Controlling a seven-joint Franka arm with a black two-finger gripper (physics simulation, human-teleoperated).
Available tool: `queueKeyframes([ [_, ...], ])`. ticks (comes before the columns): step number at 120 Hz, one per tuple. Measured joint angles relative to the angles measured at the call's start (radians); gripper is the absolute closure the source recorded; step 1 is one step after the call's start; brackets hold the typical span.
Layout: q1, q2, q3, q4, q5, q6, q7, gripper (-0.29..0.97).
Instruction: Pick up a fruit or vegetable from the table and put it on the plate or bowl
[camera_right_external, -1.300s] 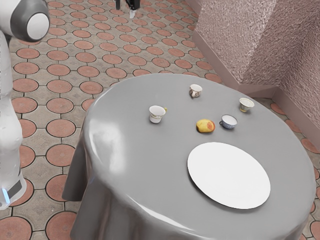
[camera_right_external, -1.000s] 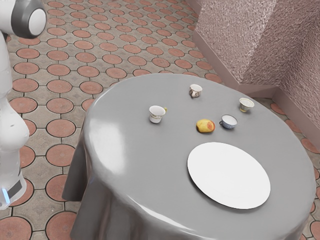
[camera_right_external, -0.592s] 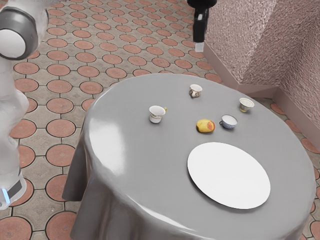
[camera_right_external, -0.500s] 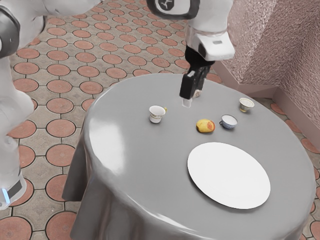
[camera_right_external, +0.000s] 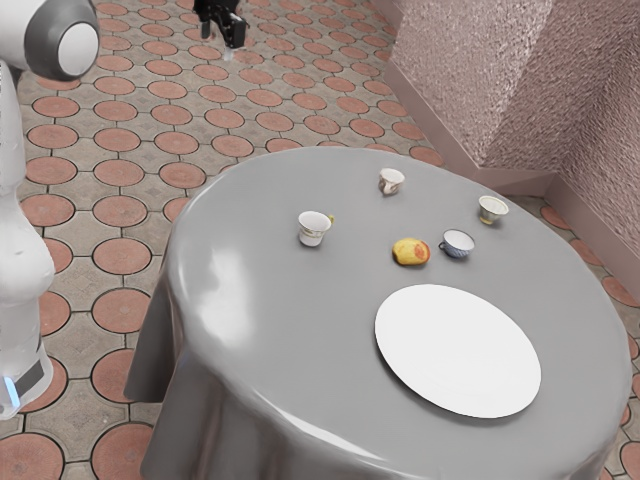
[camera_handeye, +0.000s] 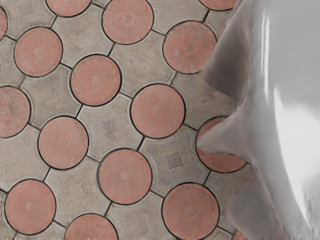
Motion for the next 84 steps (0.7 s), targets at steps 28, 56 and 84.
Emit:
queueKeyframes([
  [28, 0.318, 0.019, -0.092, 0.012, 0.0, 0.016, 0.02, 0.02],
  [56, 0.097, 0.045, -0.016, 0.016, -0.002, 0.022, 0.031, 0.02],
  [84, -0.926, 0.107, -0.04, 0.061, -0.02, 0.026, 0.039, 0.03],
])
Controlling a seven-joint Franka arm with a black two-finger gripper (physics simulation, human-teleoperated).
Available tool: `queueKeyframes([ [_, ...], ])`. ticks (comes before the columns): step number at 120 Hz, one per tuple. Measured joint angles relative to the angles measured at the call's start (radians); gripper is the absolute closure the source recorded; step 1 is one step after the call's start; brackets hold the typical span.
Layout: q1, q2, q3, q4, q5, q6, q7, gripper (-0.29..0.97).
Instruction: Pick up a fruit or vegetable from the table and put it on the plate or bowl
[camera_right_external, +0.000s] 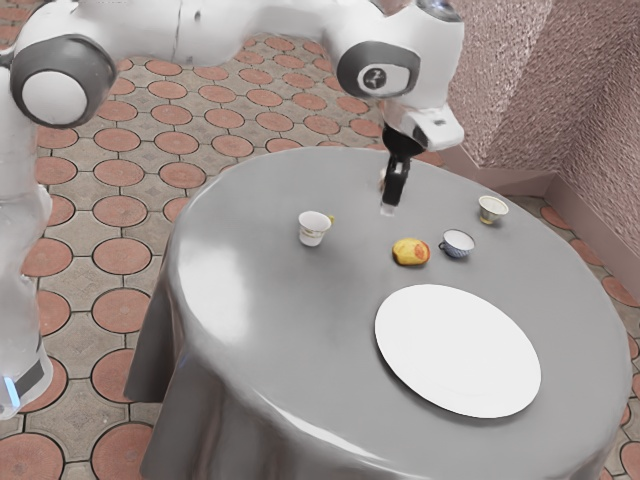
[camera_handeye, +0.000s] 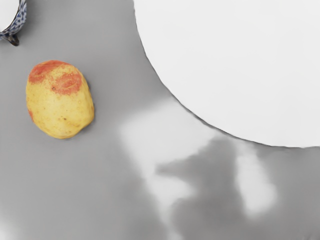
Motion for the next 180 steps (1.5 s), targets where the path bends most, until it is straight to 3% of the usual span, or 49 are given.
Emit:
queueKeyframes([
  [6, -0.038, 0.007, 0.022, 0.01, -0.003, -0.001, 0.002, 0.03],
  [23, 0.111, 0.018, 0.037, 0.016, -0.008, -0.002, 0.006, 0.02],
  [76, 0.097, 0.151, 0.037, 0.109, -0.032, 0.008, 0.012, 0.02],
  [122, 0.163, 0.307, 0.031, 0.146, -0.163, 0.088, 0.004, 0.02],
  [143, 0.188, 0.387, 0.031, 0.224, -0.203, 0.126, 0.002, 0.02],
  [180, 0.213, 0.456, 0.028, 0.235, -0.265, 0.186, 0.0, 0.02],
])
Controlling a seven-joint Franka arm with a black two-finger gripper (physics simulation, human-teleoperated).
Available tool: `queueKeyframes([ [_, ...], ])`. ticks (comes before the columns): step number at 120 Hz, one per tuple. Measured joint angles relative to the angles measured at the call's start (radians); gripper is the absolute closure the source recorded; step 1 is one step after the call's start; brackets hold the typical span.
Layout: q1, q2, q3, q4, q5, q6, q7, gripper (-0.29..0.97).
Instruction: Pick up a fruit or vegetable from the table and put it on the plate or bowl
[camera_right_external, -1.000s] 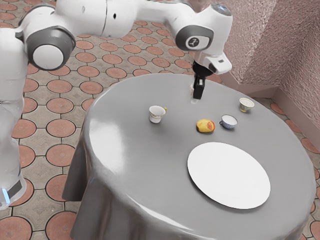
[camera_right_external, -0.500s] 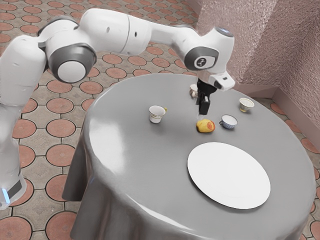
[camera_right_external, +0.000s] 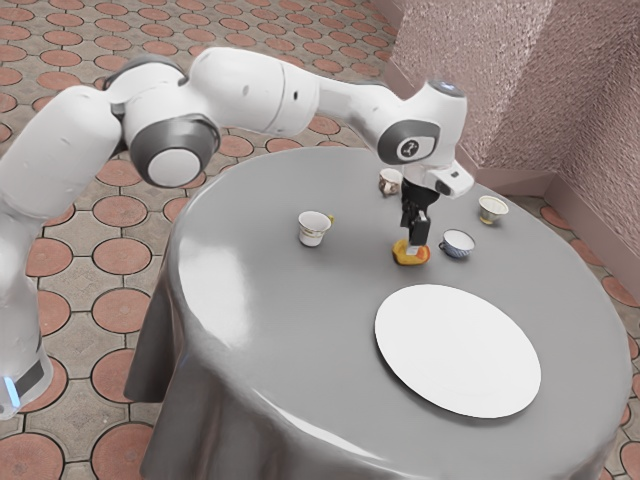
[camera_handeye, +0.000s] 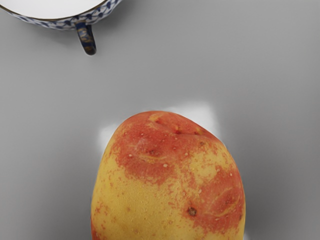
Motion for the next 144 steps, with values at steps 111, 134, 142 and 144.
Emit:
queueKeyframes([
  [111, 0.021, 0.091, -0.01, 0.054, -0.052, 0.04, -0.003, 0.06],
  [134, 0.019, 0.09, -0.009, 0.055, -0.051, 0.04, -0.003, 0.1],
  [142, 0.019, 0.09, -0.009, 0.055, -0.05, 0.04, -0.003, 0.12],
  [144, 0.019, 0.09, -0.008, 0.055, -0.05, 0.04, -0.002, 0.13],
])
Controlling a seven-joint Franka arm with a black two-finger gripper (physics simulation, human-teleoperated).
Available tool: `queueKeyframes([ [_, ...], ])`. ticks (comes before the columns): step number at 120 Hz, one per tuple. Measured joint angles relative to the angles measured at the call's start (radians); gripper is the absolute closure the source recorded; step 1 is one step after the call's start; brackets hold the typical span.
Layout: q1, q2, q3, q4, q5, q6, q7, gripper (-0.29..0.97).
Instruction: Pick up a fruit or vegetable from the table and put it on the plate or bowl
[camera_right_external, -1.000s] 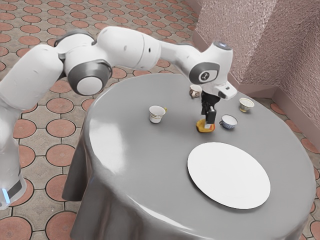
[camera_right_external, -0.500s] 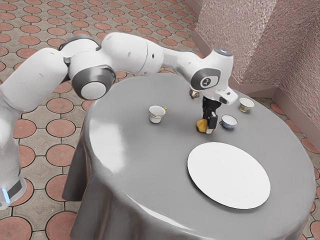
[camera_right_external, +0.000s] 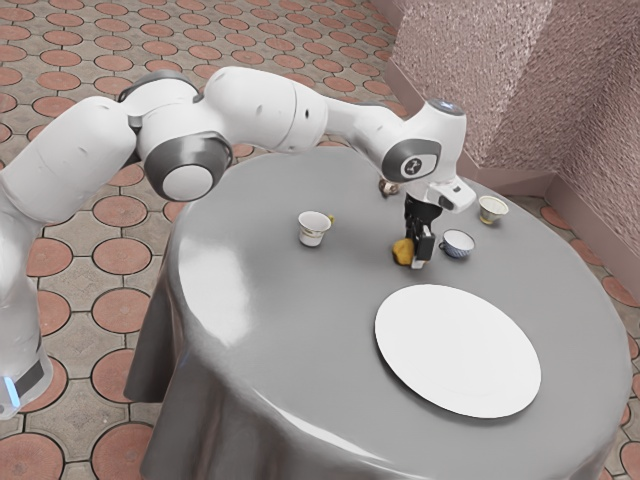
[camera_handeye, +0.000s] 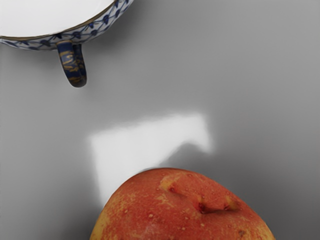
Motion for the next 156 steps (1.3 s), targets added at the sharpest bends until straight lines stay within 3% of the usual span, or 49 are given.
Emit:
queueKeyframes([
  [156, -0.002, 0.0, 0.004, 0.037, 0.055, -0.074, -0.001, 0.29],
])
